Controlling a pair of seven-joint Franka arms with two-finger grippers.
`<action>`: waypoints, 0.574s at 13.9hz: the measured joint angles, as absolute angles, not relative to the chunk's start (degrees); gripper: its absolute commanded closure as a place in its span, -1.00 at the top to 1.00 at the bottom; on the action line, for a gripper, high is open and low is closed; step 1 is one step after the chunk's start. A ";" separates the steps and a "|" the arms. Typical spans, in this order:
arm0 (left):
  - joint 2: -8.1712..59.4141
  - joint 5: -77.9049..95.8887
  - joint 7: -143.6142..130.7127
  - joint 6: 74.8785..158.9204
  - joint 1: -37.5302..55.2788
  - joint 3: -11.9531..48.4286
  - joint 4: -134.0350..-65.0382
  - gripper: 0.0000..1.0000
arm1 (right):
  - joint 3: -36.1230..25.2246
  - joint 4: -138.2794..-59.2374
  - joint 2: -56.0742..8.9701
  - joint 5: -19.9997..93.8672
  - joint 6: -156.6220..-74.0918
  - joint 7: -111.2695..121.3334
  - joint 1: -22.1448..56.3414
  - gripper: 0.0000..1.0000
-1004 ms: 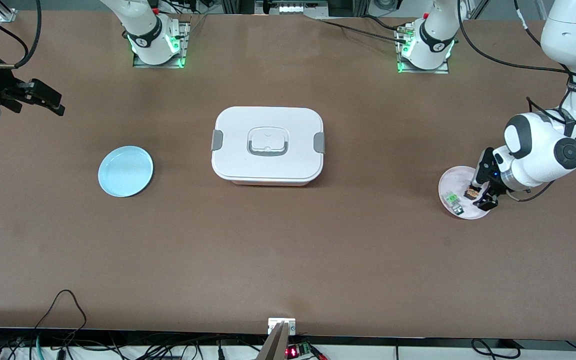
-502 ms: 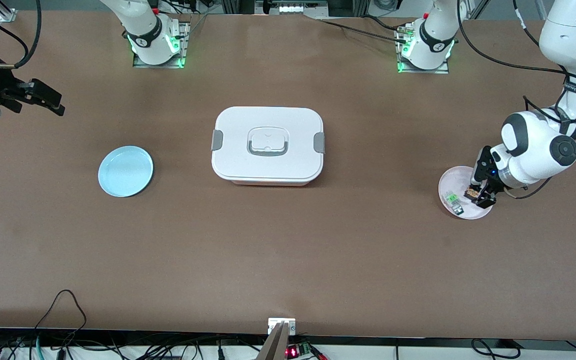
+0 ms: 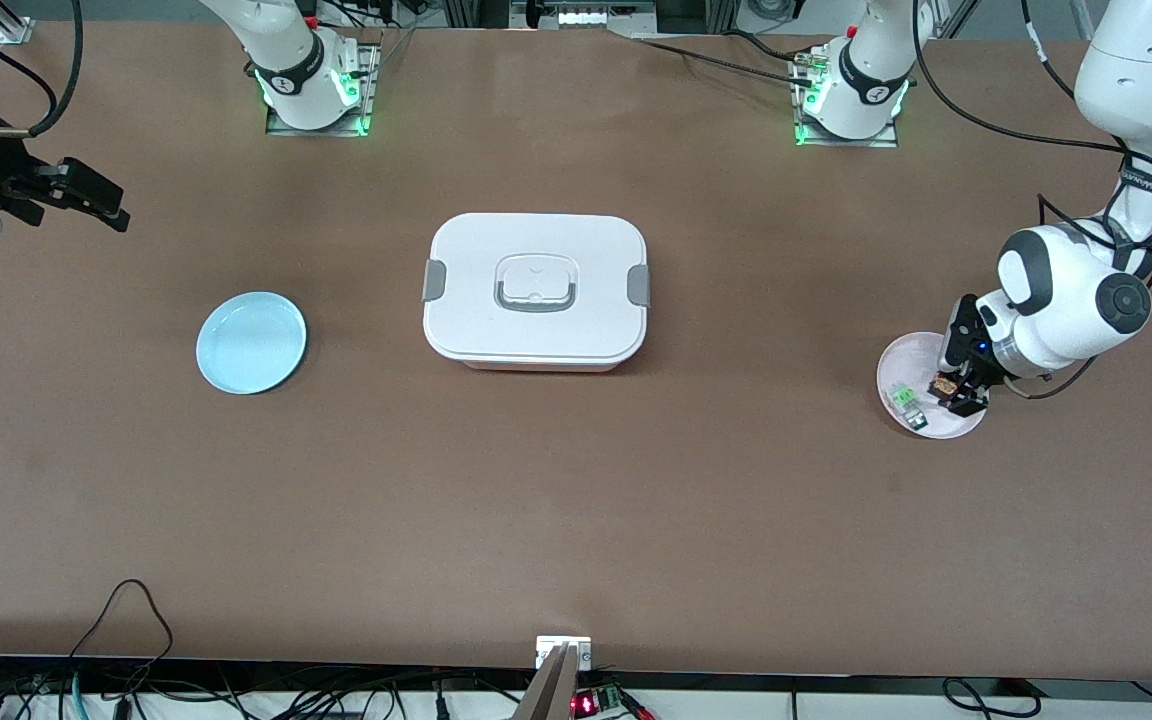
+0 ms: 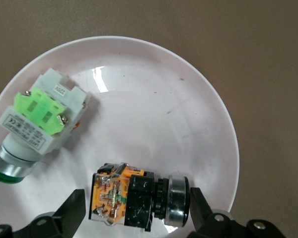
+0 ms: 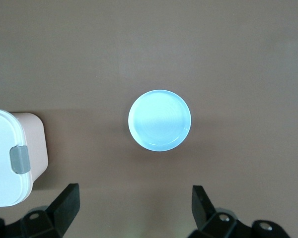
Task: Transfer orange switch to right arm and place
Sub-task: 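Close the left gripper on the orange switch, then lift the orange switch with the left gripper toward the white box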
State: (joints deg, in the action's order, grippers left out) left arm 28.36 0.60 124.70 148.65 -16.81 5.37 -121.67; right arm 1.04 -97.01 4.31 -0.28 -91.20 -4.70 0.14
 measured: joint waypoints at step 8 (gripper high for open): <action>26.76 1.07 124.63 149.99 -16.80 5.70 -120.69 -1.00 | 1.04 -97.01 4.31 -0.28 -91.21 -4.70 0.14 1.00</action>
State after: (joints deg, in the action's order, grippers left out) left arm 26.76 1.07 124.63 149.99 -16.80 5.70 -120.69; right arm 1.04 -97.01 4.31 -0.28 -91.21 -4.70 0.14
